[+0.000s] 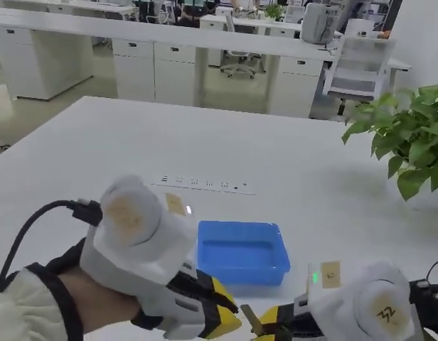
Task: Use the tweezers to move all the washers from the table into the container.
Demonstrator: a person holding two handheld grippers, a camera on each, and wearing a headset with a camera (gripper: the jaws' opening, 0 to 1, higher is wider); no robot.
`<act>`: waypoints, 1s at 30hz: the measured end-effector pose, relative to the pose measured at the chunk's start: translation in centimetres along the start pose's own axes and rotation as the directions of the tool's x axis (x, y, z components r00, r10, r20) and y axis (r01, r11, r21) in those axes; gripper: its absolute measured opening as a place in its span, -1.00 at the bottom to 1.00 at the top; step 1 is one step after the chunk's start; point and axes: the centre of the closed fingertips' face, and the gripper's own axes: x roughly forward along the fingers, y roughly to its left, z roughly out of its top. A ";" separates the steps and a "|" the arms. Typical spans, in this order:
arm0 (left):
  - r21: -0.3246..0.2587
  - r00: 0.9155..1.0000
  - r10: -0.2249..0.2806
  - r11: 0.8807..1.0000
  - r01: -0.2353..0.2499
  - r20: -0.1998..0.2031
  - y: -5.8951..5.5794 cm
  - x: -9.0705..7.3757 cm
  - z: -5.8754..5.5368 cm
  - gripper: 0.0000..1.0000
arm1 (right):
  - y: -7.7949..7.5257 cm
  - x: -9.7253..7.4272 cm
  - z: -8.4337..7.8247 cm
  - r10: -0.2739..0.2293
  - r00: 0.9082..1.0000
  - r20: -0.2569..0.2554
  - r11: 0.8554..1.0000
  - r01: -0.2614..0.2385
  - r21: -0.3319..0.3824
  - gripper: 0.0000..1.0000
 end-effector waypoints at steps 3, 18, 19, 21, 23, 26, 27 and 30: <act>0.024 0.998 -0.011 1.000 0.013 -0.064 0.0 0.7 -0.6 -0.70 | 0.6 0.6 -0.2 0.031 0.999 -0.037 0.998 -0.034 -0.060 -0.96; 0.089 0.961 -0.032 0.994 0.059 -0.276 0.4 4.5 -4.1 -0.98 | 0.8 3.2 -2.3 0.015 0.978 -0.207 0.977 -0.058 -0.204 -0.96; 0.089 0.961 -0.027 0.995 0.053 -0.275 0.5 4.7 -4.2 -0.99 | 0.8 3.3 -2.4 0.010 0.977 -0.215 0.976 -0.056 -0.208 -0.96; 0.081 0.960 -0.007 0.996 0.031 -0.281 1.0 5.0 -4.5 -1.00 | 0.7 3.3 -2.6 0.005 0.974 -0.224 0.976 -0.053 -0.212 -0.96; 0.076 0.957 0.001 0.997 0.021 -0.289 1.2 5.5 -5.2 -1.00 | 0.7 3.4 -3.1 0.004 0.973 -0.232 0.985 -0.045 -0.169 -0.96; 0.104 0.962 0.005 0.994 0.024 -0.273 1.4 5.9 -5.7 -1.00 | 1.0 3.9 -3.6 0.033 0.978 -0.208 0.996 -0.049 -0.073 -0.95; 0.096 0.963 0.001 0.995 0.026 -0.270 1.5 6.1 -5.8 -1.00 | 1.0 3.9 -3.8 0.034 0.979 -0.202 0.995 -0.053 -0.088 -0.94; 0.089 0.970 0.009 0.996 0.013 -0.242 2.1 6.6 -6.1 -1.00 | 0.4 4.4 -4.3 -0.004 0.984 -0.176 0.998 -0.008 -0.068 -0.92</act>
